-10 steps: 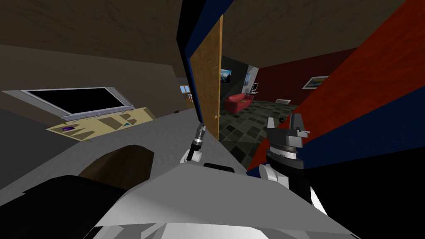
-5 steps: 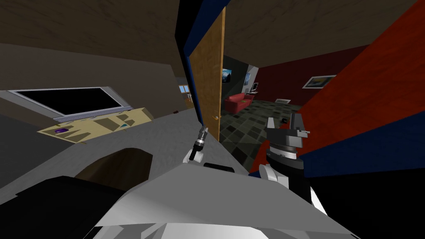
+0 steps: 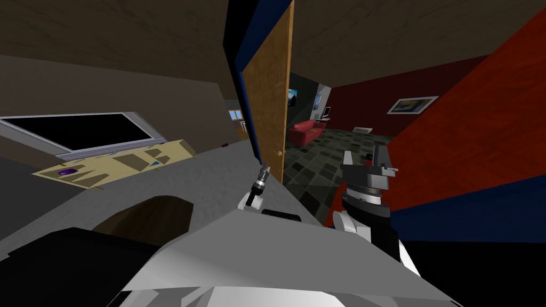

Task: Push the door open

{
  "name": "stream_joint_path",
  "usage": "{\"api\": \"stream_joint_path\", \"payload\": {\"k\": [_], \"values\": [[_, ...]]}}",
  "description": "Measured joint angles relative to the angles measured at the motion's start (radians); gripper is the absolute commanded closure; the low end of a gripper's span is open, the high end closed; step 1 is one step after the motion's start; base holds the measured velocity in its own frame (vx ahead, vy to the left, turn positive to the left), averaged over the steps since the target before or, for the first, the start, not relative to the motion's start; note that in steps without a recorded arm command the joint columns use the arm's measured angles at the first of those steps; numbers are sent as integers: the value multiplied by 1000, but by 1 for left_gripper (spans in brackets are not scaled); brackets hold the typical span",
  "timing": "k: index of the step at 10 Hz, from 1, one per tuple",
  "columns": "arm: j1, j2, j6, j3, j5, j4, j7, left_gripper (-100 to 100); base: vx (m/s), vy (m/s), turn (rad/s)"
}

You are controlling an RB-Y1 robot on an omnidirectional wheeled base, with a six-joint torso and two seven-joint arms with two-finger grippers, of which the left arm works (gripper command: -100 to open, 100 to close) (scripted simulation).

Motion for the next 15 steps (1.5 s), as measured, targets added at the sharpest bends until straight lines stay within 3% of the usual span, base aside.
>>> {"api": "stream_joint_path", "payload": {"k": [15], "values": [[-145, -6, -64, -107, -65, 357, 71, -100, 91, 74, -23]]}}
